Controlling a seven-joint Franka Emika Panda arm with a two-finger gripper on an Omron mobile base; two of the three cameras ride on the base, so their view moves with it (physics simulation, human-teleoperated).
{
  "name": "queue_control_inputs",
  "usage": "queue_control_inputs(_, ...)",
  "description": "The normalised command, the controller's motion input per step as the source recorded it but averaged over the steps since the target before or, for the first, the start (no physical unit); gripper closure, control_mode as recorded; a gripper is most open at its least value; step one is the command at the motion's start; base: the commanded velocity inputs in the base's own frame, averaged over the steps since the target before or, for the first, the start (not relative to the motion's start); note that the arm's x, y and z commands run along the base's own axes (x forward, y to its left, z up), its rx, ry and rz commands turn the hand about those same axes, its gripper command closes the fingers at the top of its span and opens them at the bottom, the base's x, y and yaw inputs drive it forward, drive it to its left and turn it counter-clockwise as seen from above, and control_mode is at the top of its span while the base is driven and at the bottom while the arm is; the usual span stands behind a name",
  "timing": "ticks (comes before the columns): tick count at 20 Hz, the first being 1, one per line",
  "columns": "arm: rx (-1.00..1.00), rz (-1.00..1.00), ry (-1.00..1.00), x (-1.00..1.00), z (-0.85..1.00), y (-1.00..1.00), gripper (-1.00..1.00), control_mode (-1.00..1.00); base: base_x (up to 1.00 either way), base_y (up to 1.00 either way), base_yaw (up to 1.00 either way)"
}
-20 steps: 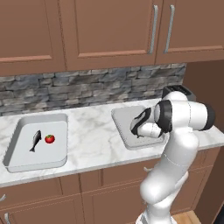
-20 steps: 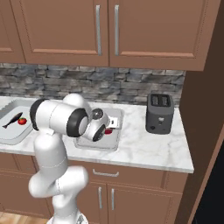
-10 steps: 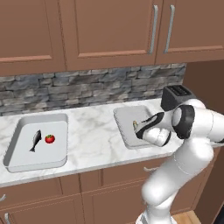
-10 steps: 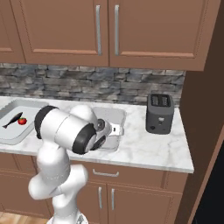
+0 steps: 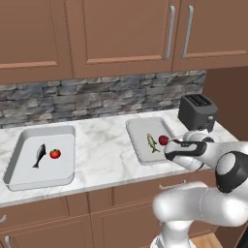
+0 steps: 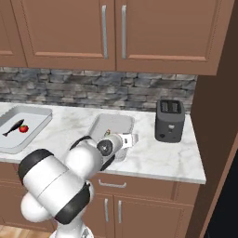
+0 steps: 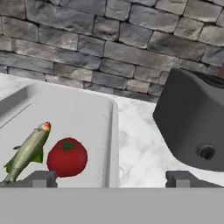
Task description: Place one tomato and one fish in each tupperware on the nearby counter, to pack two identical lunches.
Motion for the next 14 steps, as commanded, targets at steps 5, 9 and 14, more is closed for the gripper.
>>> queue_control_inputs(5,-0.25,-0.02,0.18,-0.48,1.0,0.0,-1.0,-1.0,0.0,0.0,0.0)
queue_control_inputs(9,-0.2,-0.07,0.49,-0.64,1.0,0.0,-1.0,-1.0,0.0,0.0,0.0)
queue_control_inputs(14,-0.03,-0.04,0.55,-0.7,0.86,0.0,-1.0,-1.0,0.0,0.0,0.0)
